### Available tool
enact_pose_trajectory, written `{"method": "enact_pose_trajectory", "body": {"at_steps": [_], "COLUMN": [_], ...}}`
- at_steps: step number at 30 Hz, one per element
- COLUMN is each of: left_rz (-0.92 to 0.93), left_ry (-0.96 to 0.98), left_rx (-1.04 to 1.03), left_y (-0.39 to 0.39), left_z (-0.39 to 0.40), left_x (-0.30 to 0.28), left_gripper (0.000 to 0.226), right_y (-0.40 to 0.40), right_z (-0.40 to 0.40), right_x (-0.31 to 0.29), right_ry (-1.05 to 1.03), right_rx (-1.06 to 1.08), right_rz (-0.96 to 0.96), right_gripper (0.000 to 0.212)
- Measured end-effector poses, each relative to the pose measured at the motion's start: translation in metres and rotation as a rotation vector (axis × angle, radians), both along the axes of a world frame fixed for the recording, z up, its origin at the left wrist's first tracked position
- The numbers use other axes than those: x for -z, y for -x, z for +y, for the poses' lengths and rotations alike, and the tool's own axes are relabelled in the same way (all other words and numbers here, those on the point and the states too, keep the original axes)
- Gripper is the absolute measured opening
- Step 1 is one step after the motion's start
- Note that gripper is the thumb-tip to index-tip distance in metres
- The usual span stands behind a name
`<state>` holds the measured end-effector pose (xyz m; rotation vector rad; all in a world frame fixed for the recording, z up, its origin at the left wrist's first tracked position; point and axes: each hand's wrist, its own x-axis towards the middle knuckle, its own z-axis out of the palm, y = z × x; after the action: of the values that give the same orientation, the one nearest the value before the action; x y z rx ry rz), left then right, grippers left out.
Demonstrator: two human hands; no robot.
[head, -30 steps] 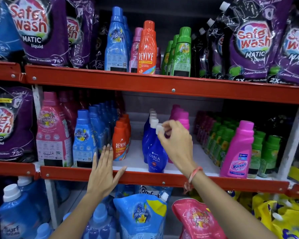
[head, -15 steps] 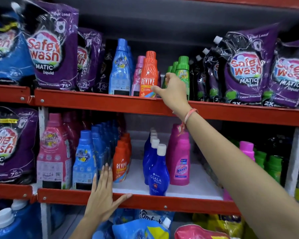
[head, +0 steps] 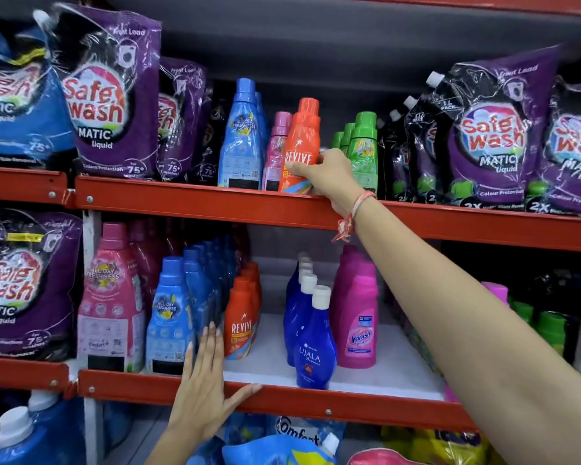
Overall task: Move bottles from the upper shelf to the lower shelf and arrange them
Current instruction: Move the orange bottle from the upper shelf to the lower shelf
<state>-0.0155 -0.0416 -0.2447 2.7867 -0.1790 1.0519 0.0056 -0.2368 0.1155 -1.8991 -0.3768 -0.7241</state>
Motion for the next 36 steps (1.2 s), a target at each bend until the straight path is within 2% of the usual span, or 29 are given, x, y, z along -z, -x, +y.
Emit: {"method": "enact_pose_trajectory", "body": {"at_steps": [2,7,14,19,27,32,36], "left_rz": [0.001,0.000,-0.010,0.014,0.028,0.054,0.084], "left_ry": [0.006,0.006,-0.020,-0.019,0.003,-0.007,-0.037], "left_rx": [-0.002,-0.003,-0.005,-0.002,0.024,0.017,-0.016], "left_y": [0.001,0.003,0.006,0.008,0.009,0.008,0.007], "left_z": [0.000,-0.001,-0.001,-0.003,-0.002,-0.002,-0.001], "left_x": [-0.001,-0.002,-0.005,-0.006,-0.009,-0.008,-0.009], "left_gripper": [0.113,0.112,0.110,0.110,0.119,0.123,0.124], "right_y": [0.001,0.029,0.089,0.117,0.104,0.069,0.048], "right_z": [-0.003,-0.015,-0.034,-0.036,-0.013,0.010,0.026], "right_x": [0.000,0.000,0.027,0.066,0.149,0.204,0.234], "right_ry": [-0.104,-0.265,-0.367,-0.374,-0.301,-0.152,0.004], "right_rx": [-0.009,-0.169,-0.385,-0.456,-0.404,-0.272,-0.153], "right_rz": [-0.045,-0.115,-0.051,0.050,0.239,0.296,0.355], "right_gripper": [0.057,0.031,0.038,0.038,0.037,0.056,0.058]}}
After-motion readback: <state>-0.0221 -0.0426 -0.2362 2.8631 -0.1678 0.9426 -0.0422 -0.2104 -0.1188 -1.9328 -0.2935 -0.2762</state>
